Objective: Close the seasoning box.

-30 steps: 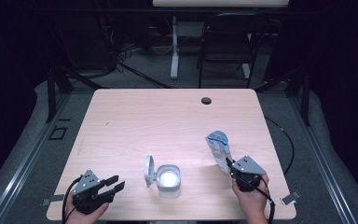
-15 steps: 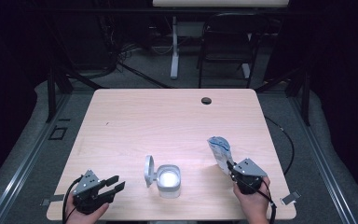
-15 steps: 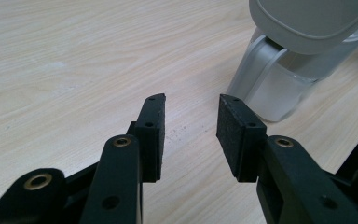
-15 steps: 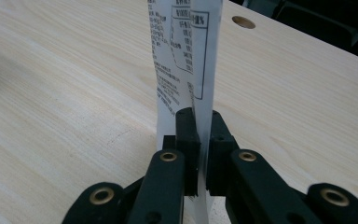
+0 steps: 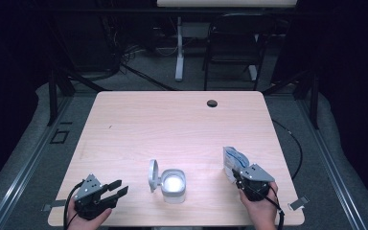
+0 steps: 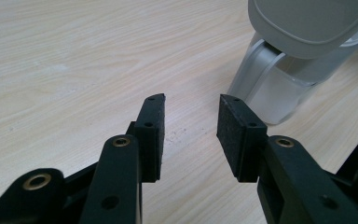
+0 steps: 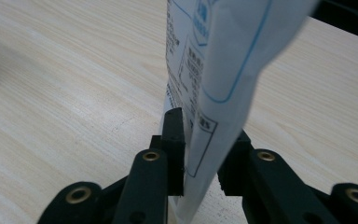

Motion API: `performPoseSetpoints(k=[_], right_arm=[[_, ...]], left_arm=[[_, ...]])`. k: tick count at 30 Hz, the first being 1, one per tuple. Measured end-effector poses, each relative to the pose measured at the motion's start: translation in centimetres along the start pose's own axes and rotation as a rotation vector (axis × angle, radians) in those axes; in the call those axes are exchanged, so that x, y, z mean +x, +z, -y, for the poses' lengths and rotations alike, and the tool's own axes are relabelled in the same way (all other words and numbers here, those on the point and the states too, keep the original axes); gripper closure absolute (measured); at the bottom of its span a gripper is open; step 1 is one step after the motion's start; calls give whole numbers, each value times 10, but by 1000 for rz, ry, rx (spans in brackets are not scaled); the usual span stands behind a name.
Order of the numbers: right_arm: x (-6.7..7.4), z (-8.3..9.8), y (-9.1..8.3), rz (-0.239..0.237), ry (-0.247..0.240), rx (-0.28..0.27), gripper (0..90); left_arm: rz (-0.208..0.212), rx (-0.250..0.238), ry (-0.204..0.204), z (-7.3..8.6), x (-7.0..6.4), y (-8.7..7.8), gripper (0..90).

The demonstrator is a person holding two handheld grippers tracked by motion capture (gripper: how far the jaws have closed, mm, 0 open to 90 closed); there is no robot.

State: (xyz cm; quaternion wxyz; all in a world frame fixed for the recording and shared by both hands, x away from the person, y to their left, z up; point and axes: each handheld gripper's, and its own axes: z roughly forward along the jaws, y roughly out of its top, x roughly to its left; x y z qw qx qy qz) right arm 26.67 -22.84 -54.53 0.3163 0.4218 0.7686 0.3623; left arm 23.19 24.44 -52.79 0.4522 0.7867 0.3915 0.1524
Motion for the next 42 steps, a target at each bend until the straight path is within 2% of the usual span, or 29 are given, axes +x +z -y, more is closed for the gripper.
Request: performPoseSetpoints(k=[3,8,15,19,21,33,42], right_arm=[[-1,1,-1,2,9,-6,698],[-2,3,-2,-27,6,-8,618],[-1,4,-3,-25,16,8,527],[-1,5,-5,-17,29,-8,491],[-1,5,-7,-12,24,-3,477],[0,3,-16,-28,61,16,416],[4,10,-30,-31,54,49,391]], left_arm=[[-2,1,0,0,0,0,618],[-7,13,-1,1,1,-1,610],[-7,9,-1,1,1,1,605],[-6,0,-2,0,0,1,599],[-4,10,2,-1,0,0,597],[-4,-12,4,-3,-1,0,585],[-1,-17,4,-6,1,-2,579]])
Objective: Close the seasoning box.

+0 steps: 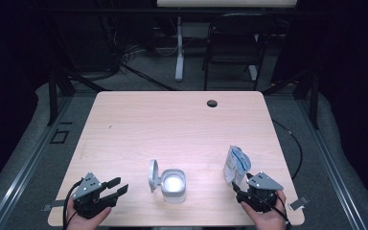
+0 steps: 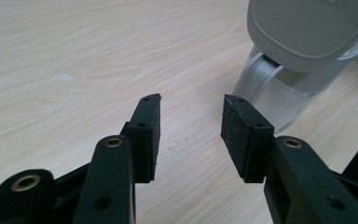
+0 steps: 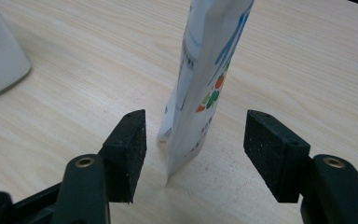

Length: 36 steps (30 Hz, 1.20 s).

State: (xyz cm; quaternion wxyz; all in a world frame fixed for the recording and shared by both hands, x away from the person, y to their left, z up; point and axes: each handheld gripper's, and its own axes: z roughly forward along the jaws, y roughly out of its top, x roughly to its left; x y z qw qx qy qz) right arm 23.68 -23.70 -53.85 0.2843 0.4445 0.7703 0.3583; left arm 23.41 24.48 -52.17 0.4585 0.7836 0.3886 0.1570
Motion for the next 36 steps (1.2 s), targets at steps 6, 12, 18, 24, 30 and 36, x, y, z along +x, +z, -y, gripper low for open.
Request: performPoseSetpoints(k=[6,12,18,24,30,36], right_arm=[[1,11,-7,4,-11,34,380],[4,19,-9,8,20,29,376],[5,19,-7,17,-11,46,371],[3,21,-9,21,-14,47,369],[-6,23,-11,35,15,17,367],[-12,24,-14,25,32,9,362]], left_arm=[[4,-10,-19,-2,2,1,573],[6,-7,-20,-4,1,1,572],[5,-6,-15,-4,0,1,570],[7,-8,-16,-4,0,4,572],[5,-7,-7,-10,-3,7,578],[12,-8,3,-16,-8,9,605]])
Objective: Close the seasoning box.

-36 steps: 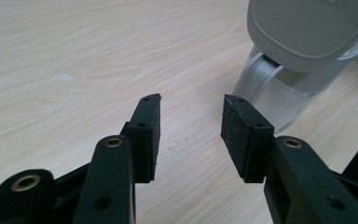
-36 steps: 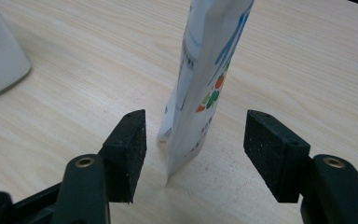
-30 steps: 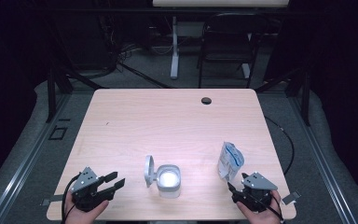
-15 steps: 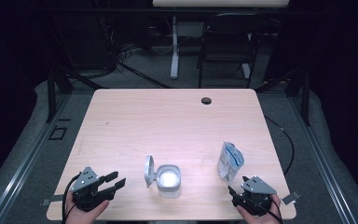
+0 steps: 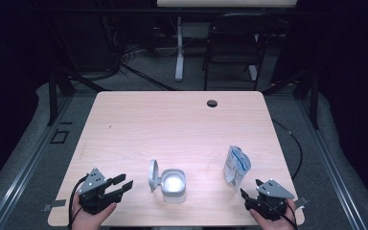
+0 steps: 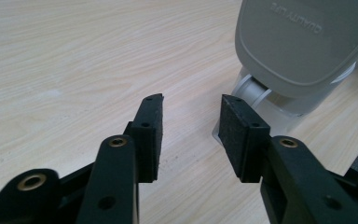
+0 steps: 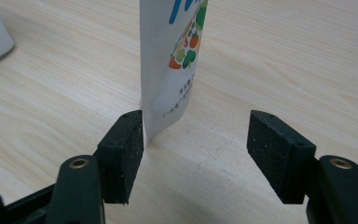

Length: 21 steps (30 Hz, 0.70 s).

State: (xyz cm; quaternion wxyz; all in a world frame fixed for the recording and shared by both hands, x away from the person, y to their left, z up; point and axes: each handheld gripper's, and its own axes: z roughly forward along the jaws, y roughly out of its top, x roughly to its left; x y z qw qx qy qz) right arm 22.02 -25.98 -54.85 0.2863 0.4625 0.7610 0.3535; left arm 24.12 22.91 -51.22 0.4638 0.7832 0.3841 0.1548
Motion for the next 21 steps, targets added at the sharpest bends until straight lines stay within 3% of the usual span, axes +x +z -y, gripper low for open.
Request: performPoseSetpoints(k=[13,21], right_arm=[[12,-4,4,-37,-26,3,361],[14,-3,6,-40,-28,11,361]], left_arm=[[32,-1,47,-24,-20,9,868],[45,8,58,-32,-27,16,900]])
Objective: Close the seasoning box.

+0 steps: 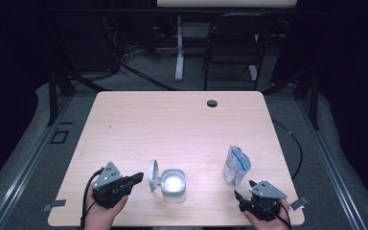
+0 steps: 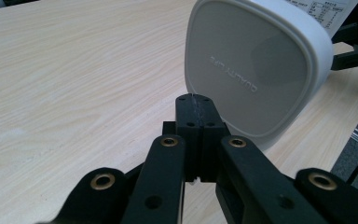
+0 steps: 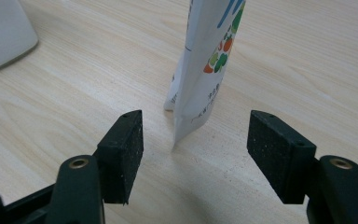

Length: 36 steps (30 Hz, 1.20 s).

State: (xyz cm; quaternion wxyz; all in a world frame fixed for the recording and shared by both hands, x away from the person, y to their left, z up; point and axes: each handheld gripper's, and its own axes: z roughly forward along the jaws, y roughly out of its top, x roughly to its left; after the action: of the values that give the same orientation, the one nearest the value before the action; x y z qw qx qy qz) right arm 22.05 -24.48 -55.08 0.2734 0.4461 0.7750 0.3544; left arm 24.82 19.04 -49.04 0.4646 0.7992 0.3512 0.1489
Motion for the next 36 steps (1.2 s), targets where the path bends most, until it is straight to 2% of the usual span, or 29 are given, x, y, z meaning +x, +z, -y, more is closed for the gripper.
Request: performPoseSetpoints(k=[12,27,31,36], right_arm=[[-1,1,1,-6,13,-6,361],[-4,2,0,-5,13,-4,361],[-4,2,-1,-6,15,-3,361],[-4,2,-1,-7,15,-4,361]], left_arm=[[16,3,20,-11,-9,11,900],[53,10,18,-16,-21,31,900],[57,16,32,-18,-26,35,900],[62,26,41,-19,-27,35,900]])
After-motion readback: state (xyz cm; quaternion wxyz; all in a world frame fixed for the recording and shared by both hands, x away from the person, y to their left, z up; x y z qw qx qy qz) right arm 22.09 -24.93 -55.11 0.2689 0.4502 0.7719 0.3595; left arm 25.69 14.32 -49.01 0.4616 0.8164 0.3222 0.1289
